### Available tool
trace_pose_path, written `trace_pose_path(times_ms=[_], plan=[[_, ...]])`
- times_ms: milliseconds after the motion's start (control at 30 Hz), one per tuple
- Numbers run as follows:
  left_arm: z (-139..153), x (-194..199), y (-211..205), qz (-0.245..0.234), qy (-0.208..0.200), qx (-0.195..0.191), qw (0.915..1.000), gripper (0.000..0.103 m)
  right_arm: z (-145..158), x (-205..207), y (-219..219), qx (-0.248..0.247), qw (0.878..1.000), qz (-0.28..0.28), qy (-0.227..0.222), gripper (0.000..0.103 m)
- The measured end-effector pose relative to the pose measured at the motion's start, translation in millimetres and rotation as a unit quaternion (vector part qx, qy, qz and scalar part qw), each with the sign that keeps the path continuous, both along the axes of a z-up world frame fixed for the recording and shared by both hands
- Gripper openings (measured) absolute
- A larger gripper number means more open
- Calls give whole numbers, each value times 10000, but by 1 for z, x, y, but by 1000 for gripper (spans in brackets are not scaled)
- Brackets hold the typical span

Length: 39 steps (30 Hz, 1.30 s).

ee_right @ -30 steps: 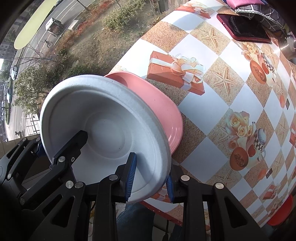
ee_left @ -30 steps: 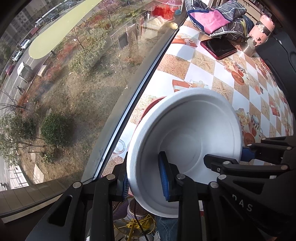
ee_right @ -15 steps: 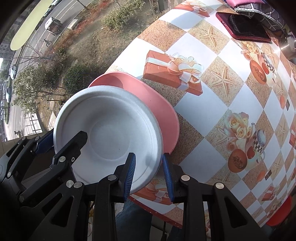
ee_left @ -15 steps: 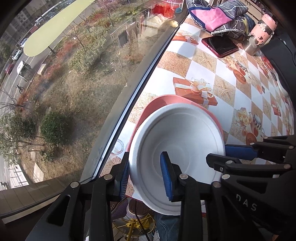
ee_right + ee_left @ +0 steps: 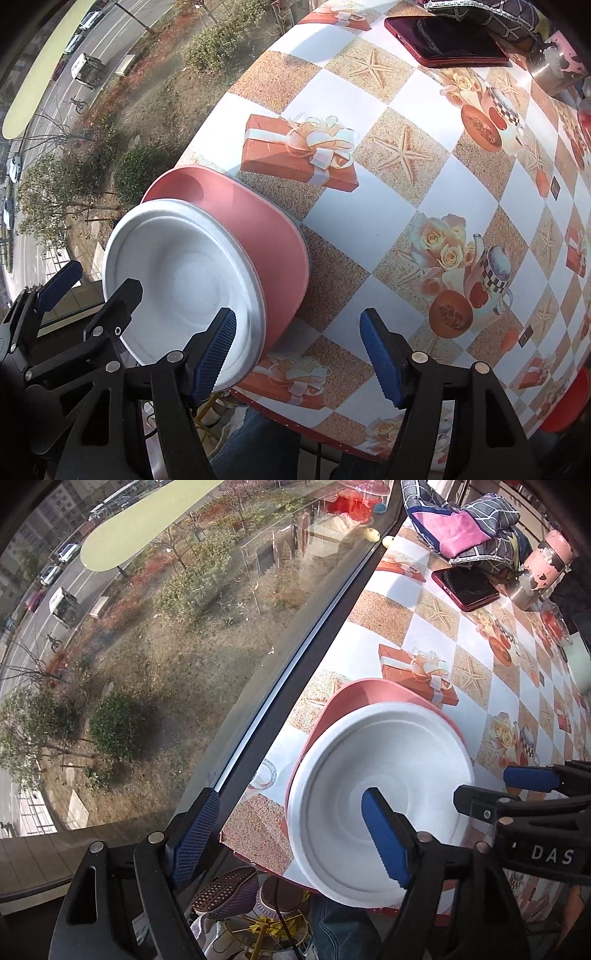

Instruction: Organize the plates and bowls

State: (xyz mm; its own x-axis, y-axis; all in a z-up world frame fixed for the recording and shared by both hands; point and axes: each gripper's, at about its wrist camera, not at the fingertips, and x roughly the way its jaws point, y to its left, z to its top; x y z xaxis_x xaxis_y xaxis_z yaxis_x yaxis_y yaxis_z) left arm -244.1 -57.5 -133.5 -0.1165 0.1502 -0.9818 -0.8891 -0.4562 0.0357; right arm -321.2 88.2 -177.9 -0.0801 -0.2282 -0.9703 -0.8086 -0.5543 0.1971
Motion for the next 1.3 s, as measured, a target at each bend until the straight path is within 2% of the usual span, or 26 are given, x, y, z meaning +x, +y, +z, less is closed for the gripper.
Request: trace_pose_path(times_ms=[33, 100, 167, 300, 533, 700, 1300], plan=[[3, 0, -2, -10, -5, 89, 10000, 82, 3, 2, 1, 59, 10000, -7, 27, 84], [6, 2, -4, -58, 51, 139, 9999, 85, 10, 7, 1, 200, 9998, -30, 77, 97], [5, 4, -5, -125, 63, 52, 9999, 90, 15, 11, 1, 318, 9994, -55, 98, 96], [7, 10, -5, -247, 37, 42, 9997, 91, 23, 15, -2, 388, 9991, -96, 136, 96], [26, 25, -4, -447, 782, 145, 9958, 91, 34, 11, -9, 520, 9984, 69, 223, 96], [31, 30, -5, -553, 672, 212, 9960, 91, 41, 8, -15, 577, 9977, 176, 307, 96], [33, 35, -5, -608, 539, 58, 9967, 91, 46, 3, -16, 751, 9962, 342, 274, 97]])
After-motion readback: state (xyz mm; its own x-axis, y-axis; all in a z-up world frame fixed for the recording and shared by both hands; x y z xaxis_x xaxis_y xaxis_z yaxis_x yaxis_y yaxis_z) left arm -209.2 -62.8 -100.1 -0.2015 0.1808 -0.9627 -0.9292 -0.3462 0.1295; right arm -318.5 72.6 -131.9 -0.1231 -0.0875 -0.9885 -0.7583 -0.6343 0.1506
